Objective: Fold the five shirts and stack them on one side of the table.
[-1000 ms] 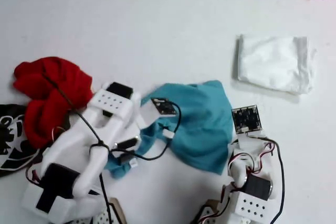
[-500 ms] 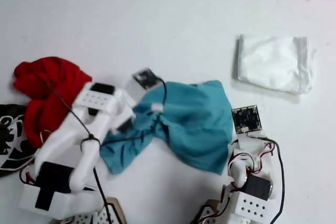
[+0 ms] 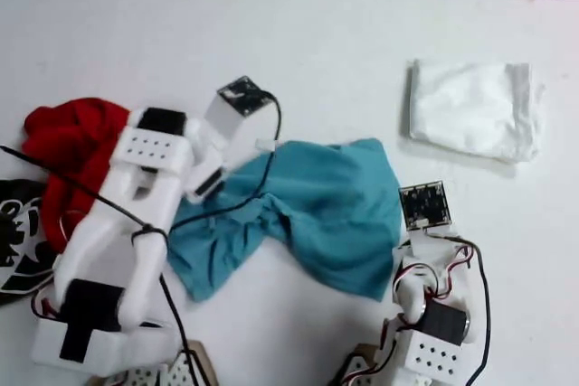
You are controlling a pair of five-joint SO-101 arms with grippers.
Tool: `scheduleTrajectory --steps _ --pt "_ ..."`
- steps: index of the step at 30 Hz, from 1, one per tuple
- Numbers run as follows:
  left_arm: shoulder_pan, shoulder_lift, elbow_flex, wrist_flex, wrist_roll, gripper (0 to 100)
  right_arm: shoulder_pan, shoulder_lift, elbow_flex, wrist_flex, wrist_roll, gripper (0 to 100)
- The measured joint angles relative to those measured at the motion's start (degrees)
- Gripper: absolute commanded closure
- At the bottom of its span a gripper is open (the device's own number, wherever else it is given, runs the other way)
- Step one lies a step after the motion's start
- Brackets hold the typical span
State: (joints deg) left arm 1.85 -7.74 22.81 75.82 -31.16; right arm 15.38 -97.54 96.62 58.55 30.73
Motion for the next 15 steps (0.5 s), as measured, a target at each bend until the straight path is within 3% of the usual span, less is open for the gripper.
scheduleTrajectory --steps 4,10,15 --pt "-1.05 0.00 -0.26 3.87 -1.41 83 0.00 0.00 0.00 0.00 0.00 83.6" --pt "0.62 0.00 -0.26 14.15 -11.16 87 0.00 0.00 0.00 0.00 0.00 83.6" --pt "0.70 0.00 4.22 11.96 -14.86 87 0.00 0.00 0.00 0.00 0.00 83.6"
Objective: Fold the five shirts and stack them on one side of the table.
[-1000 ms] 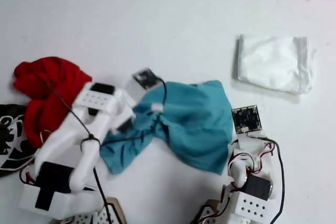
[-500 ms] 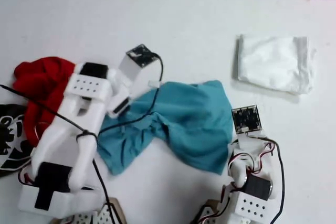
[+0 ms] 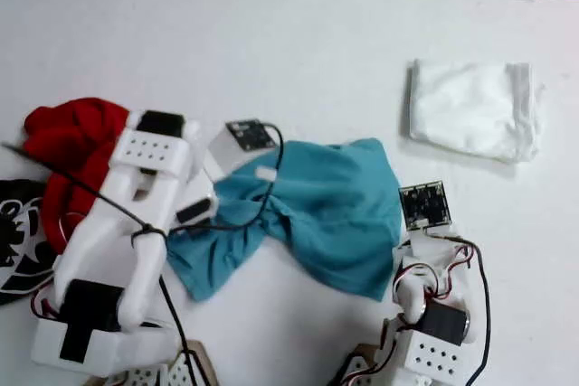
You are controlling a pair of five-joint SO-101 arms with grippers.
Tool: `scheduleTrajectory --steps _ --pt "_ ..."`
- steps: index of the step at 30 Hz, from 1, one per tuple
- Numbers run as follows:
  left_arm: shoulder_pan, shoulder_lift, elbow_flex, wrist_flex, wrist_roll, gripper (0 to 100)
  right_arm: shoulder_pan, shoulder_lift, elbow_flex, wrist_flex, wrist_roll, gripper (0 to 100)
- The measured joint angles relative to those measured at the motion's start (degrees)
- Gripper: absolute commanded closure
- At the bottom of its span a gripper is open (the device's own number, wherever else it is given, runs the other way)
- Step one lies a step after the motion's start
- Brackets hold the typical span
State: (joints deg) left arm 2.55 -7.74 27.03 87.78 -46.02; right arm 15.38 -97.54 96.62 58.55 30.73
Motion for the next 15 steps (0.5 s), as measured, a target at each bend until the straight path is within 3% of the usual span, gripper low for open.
scheduleTrajectory --steps 8,15 --pt "-4.48 0.00 10.90 -19.34 -0.09 87 0.00 0.00 0.00 0.00 0.00 83.6" --pt "-10.11 0.00 12.31 -25.23 -0.62 82 0.00 0.00 0.00 0.00 0.00 83.6"
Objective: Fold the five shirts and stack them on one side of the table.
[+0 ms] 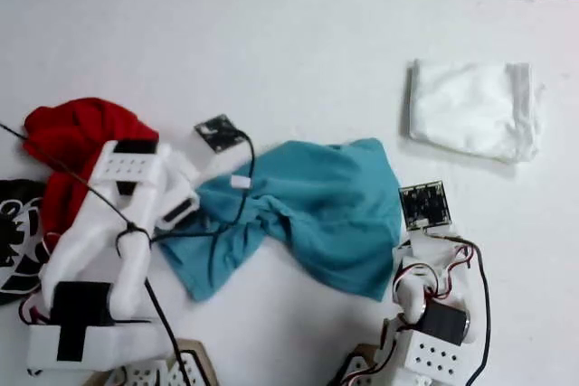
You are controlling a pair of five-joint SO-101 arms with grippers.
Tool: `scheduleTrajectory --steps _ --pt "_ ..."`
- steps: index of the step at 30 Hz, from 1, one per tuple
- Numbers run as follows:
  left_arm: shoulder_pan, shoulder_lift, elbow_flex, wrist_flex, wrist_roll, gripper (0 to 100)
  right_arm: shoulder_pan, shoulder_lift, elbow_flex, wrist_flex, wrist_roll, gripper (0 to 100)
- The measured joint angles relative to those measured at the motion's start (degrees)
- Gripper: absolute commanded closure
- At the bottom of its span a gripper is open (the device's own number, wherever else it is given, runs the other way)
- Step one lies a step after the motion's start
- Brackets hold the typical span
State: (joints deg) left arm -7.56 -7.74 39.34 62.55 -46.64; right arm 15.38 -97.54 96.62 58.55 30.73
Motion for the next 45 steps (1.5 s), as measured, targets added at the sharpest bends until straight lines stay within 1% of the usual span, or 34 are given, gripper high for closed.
scheduleTrajectory --steps 5,7,10,15,18,20,22,28,32,34,36,37,38,40,45 --pt "-0.35 0.00 0.00 -0.09 0.00 82 0.00 0.00 0.00 0.00 0.00 83.6" --pt "-0.35 0.00 0.00 1.23 0.00 82 0.00 0.00 0.00 0.00 0.00 83.6" --pt "-0.35 0.00 -1.14 5.36 0.00 82 0.00 0.00 0.00 0.00 0.00 83.6" --pt "-0.44 0.00 -7.65 14.15 0.00 82 0.00 0.00 0.00 0.00 0.00 83.6" --pt "0.09 0.00 -8.35 16.18 0.00 82 0.00 0.00 0.00 0.00 0.00 83.6" --pt "0.79 0.00 -8.26 16.18 0.00 82 0.00 0.00 0.00 0.00 0.00 83.6" --pt "1.32 -0.09 -6.59 13.98 0.00 82 0.00 0.00 0.00 0.00 0.00 83.6" --pt "1.23 -0.09 2.02 -0.62 0.00 82 0.00 0.00 0.00 0.00 0.00 83.6" --pt "1.49 0.09 3.87 -4.84 -0.09 82 0.00 0.00 0.00 0.00 0.00 83.6" --pt "1.49 0.09 3.87 -5.27 -0.09 87 0.00 0.00 0.00 0.00 0.00 83.6" --pt "1.49 0.09 3.87 -5.27 -0.09 98 0.00 0.00 0.00 0.00 0.00 83.6" --pt "1.49 0.09 3.87 -5.27 -0.09 98 0.00 0.00 0.00 0.00 0.00 83.6" --pt "1.49 0.09 3.78 -5.10 -0.09 96 0.00 0.00 0.00 0.00 0.00 83.6" --pt "1.49 0.09 2.46 -3.16 0.00 97 0.00 0.00 0.00 0.00 0.00 83.6" --pt "1.49 0.09 -5.71 5.71 1.23 97 0.00 0.00 0.00 0.00 0.00 83.6"
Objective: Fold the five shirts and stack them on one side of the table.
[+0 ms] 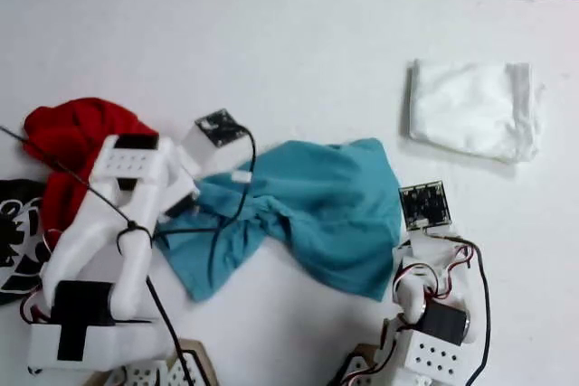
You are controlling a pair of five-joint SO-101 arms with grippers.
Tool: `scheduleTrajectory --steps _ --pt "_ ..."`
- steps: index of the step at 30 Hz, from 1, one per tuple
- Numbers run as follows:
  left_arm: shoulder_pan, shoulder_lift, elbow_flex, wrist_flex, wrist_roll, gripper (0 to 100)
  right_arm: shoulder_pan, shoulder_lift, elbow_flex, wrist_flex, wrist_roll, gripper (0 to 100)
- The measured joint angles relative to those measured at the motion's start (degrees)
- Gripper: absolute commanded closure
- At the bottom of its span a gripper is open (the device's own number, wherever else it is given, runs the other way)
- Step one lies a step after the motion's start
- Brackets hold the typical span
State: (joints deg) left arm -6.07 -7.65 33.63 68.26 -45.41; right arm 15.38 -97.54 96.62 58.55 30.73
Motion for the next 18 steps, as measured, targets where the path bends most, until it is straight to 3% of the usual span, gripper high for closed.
scheduleTrajectory --steps 11,18 --pt "2.02 0.00 -19.34 24.97 0.53 97 0.00 0.00 0.00 0.00 0.00 83.6" --pt "9.14 0.00 -19.96 29.36 5.10 97 0.00 0.00 0.00 0.00 0.00 83.6"
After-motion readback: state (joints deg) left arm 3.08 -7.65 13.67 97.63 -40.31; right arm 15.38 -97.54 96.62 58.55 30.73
